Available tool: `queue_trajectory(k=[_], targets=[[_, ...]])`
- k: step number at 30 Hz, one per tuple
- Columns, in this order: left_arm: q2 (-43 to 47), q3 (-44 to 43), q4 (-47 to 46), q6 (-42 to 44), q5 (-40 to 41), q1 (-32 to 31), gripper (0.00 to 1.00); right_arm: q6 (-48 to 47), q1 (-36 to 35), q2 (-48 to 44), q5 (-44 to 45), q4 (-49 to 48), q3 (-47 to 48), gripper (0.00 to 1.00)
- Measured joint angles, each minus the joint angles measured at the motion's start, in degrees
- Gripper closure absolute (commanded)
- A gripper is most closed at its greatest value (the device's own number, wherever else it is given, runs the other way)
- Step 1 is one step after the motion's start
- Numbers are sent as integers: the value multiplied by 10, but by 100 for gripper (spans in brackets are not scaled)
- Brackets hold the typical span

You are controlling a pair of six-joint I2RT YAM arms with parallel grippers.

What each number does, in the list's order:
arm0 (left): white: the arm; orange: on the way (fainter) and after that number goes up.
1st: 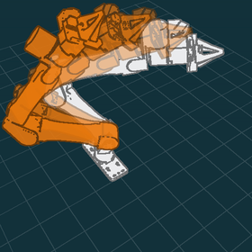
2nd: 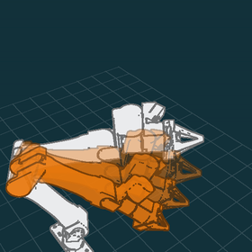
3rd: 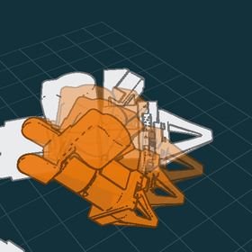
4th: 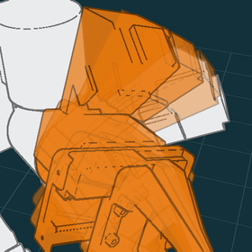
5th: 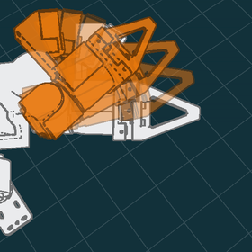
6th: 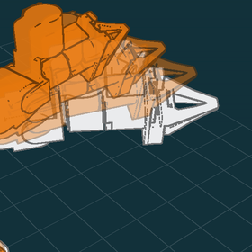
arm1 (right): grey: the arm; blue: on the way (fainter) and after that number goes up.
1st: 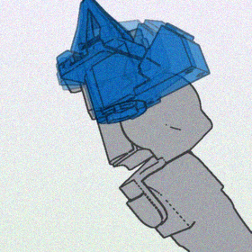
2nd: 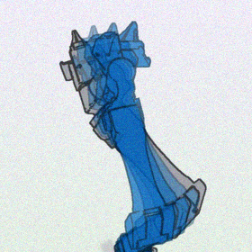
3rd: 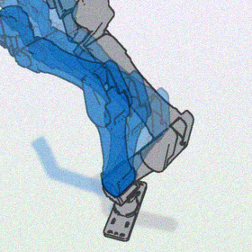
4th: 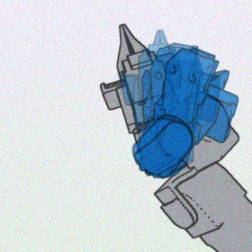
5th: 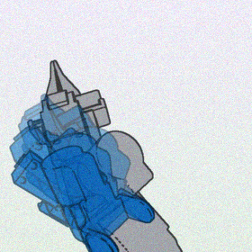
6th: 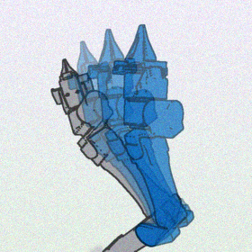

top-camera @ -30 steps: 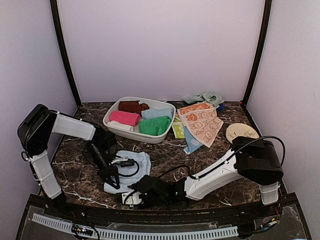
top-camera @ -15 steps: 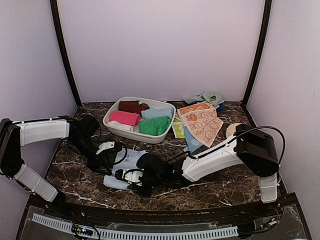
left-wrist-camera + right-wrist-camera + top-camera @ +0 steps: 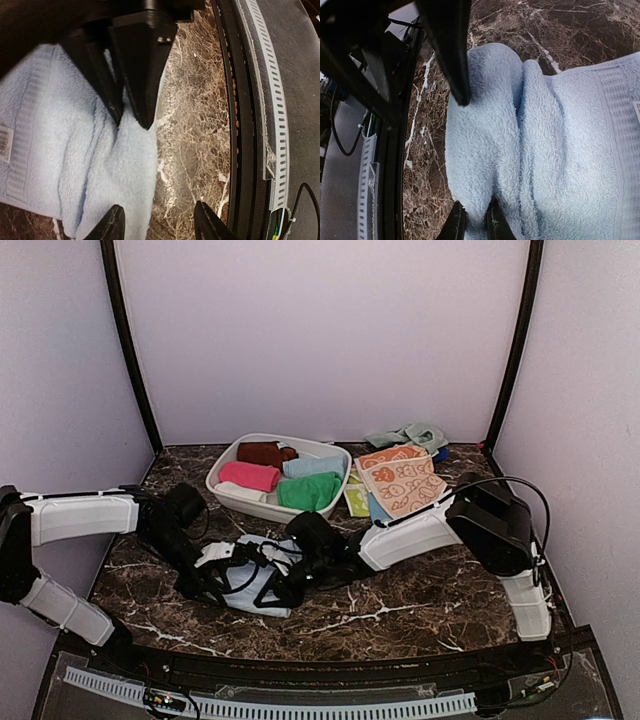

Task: Roll the towels
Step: Roll the towel at the center of the board.

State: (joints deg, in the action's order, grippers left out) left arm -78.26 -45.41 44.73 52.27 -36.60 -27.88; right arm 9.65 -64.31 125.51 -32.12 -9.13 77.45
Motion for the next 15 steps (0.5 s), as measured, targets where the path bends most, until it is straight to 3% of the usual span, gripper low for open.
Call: queue_trajectory(k=[8, 12, 15], targets=[[-49, 3, -70, -14, 34, -55, 54, 76, 25, 16, -71, -6, 11, 93], [-67, 3, -90, -14, 43, -58, 63, 111, 33, 16, -86, -26, 3, 83], [-78, 3, -108, -16, 47, -58, 75, 138, 39, 16, -95, -56, -13, 72]])
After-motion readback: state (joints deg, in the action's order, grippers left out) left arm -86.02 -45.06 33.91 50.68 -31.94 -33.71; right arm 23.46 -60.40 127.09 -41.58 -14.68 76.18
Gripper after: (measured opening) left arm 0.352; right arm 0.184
